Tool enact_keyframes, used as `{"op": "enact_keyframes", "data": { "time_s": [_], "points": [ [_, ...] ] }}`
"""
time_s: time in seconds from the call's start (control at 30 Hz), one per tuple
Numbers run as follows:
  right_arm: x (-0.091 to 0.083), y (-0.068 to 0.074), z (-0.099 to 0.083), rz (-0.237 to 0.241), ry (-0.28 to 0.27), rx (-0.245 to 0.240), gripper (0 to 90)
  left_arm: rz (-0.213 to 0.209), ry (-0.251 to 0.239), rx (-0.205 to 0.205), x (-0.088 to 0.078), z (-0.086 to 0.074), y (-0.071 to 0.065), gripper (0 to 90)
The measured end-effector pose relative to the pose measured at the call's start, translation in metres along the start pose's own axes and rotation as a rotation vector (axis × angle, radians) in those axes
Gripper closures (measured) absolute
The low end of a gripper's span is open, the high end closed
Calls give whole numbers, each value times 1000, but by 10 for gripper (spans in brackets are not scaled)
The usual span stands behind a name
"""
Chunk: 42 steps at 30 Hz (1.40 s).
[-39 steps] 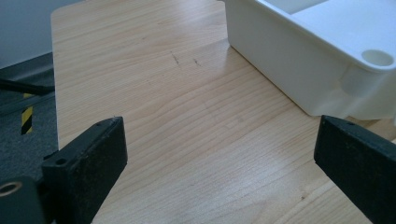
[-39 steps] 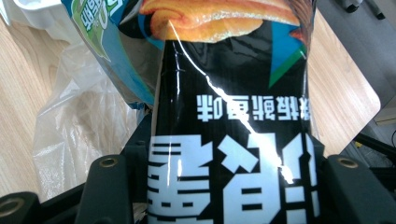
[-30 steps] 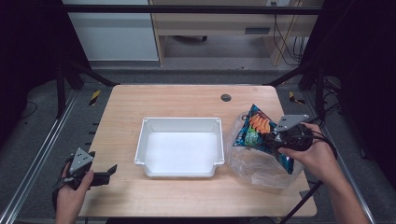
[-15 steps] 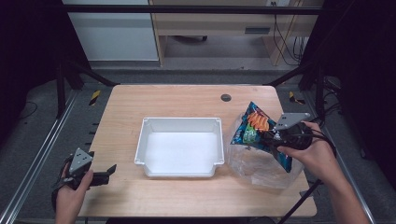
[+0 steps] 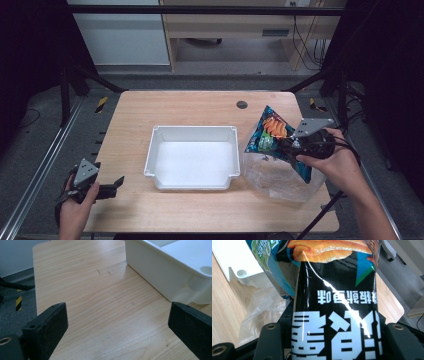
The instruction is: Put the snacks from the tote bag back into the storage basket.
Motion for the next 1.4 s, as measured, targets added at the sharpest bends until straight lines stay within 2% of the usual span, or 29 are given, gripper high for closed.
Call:
{"op": "enact_keyframes", "data": {
  "time_s": [0.17,0.33,0.4,0.7,0.97,1.13,1.4],
  "points": [
    [-1,1,4,4,-13,-2,427,0,4,5,0,0,-1,22],
    [-2,2,11,-2,-12,15,428,2,11,0,1,-1,0,22],
    [-3,2,16,-2,-16,7,428,1,14,0,2,-1,0,22],
    [-2,3,39,-3,-71,9,429,-6,29,12,5,-1,-2,23],
    [15,11,67,27,-96,-32,430,2,24,23,4,0,-2,24],
    [23,11,83,42,-114,-46,431,-7,24,25,5,1,-5,25],
    [41,10,103,73,-111,-84,431,-18,19,23,5,1,-8,26]
  ]
}}
Point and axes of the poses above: each handheld gripper's, and its own axes: x roughly forward along the jaws, z roughly out of its top, y roughly to its left, the point moved 2 cm from there along x, roughly forward along the jaws, and after that the axes turned 6 degrees about -x, right-handed, at the moved point
